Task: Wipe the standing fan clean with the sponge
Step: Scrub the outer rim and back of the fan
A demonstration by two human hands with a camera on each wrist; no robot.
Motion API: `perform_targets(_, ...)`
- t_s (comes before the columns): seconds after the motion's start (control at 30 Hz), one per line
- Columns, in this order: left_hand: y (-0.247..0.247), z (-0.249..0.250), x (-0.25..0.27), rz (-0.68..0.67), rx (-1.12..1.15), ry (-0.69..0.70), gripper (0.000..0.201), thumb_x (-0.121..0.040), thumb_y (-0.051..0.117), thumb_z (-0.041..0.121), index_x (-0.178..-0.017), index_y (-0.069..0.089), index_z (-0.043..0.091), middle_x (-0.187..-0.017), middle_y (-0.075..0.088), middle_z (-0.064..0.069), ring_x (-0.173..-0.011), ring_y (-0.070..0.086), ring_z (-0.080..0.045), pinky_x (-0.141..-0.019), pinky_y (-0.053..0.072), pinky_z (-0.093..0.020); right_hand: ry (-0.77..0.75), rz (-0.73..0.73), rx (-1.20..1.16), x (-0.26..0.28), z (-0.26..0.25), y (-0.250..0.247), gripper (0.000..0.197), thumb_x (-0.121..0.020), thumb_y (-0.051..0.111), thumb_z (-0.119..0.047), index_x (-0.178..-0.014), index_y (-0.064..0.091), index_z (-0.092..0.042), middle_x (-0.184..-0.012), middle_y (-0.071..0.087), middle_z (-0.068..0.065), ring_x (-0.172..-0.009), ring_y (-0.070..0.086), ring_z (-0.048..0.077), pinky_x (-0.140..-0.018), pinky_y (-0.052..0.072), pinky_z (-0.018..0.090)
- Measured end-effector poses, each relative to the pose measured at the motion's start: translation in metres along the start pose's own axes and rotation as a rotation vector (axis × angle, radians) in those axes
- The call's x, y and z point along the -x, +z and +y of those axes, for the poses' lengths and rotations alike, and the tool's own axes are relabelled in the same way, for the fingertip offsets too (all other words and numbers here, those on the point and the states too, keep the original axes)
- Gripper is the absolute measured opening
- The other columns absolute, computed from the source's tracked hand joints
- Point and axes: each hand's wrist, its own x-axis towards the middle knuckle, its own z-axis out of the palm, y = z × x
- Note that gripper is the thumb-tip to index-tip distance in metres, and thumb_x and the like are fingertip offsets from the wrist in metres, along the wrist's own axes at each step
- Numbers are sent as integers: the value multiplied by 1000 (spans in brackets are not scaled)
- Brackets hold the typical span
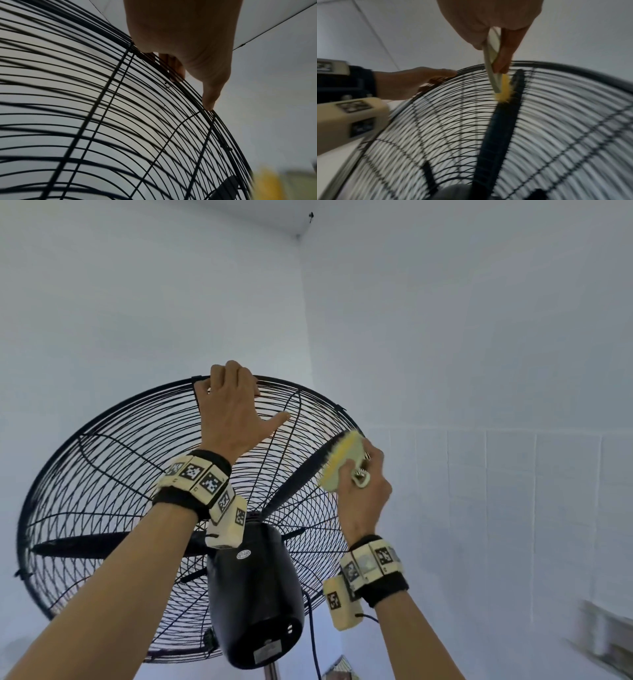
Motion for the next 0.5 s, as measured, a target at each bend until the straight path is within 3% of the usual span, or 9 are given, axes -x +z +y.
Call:
perform_targets(0.07, 0, -3, 0, -8, -5, -2, 71, -69, 71, 78, -94, 52, 14, -108, 50, -7, -106, 46, -32, -90, 36, -49, 59, 16, 51, -6, 12, -10, 33, -101, 60, -21, -132, 55, -31, -96, 70, -4, -87, 72, 20, -69, 64, 36)
perform_targets(0.1, 0, -3, -1, -8, -6, -2, 72, -68, 72, 78, -94, 52, 14, -108, 50, -7, -106, 46, -32, -90, 36, -49, 46, 12, 65, -8, 11, -10, 32, -102, 59, -22, -132, 54, -32, -97, 71, -2, -87, 72, 20, -70, 64, 37)
perform_targets(0.13, -1, -2, -1, -7, -6, -2, 72, -68, 72, 78, -95, 52, 14, -108, 50, -7, -106, 46, -31, -90, 36, -49, 21, 11, 69, -9, 5, -7, 32, -102, 58, -23, -133, 54, -31, -97, 72, -1, -85, 71, 18, -70, 63, 32)
perform_targets(0.2, 0, 1, -1, -8, -2, -6, 71, -67, 74, 77, -95, 51, 15, -108, 50, -7, -107, 45, -31, -91, 35, -49, -37, 3, 39, -8, -17, 4, 33, -102, 59, -20, -135, 55, -25, -95, 71, -2, -80, 67, 7, -63, 53, 12)
perform_targets(0.27, 0, 1, 0, -9, -1, -12, 71, -68, 76, 75, -95, 51, 14, -109, 50, -8, -107, 45, -31, -92, 35, -49, -121, -77, -1, -2, -39, 18, 35, -101, 61, -16, -136, 58, -19, -90, 68, -6, -77, 64, -4, -59, 44, 4)
perform_targets(0.37, 0, -4, 0, -9, 10, -15, 72, -68, 77, 74, -95, 51, 13, -110, 49, -9, -107, 45, -32, -91, 34, -50, -109, -162, -125, 0, -47, 22, 33, -100, 65, -14, -132, 62, -19, -86, 69, -11, -72, 66, -3, -57, 51, 11)
perform_targets(0.43, -2, -6, 1, -8, 7, -15, 73, -68, 75, 77, -95, 51, 14, -110, 50, -9, -107, 45, -32, -90, 34, -49, -32, -37, -155, -3, -35, 11, 34, -99, 67, -15, -131, 61, -25, -93, 72, -13, -80, 72, 2, -61, 60, 23)
perform_targets(0.5, -3, -4, 1, -10, -2, -18, 73, -67, 75, 78, -95, 52, 14, -110, 50, -8, -107, 45, -31, -91, 34, -49, 14, 101, -48, -7, -22, 0, 33, -100, 64, -19, -130, 55, -26, -95, 74, -5, -81, 74, 12, -60, 62, 30)
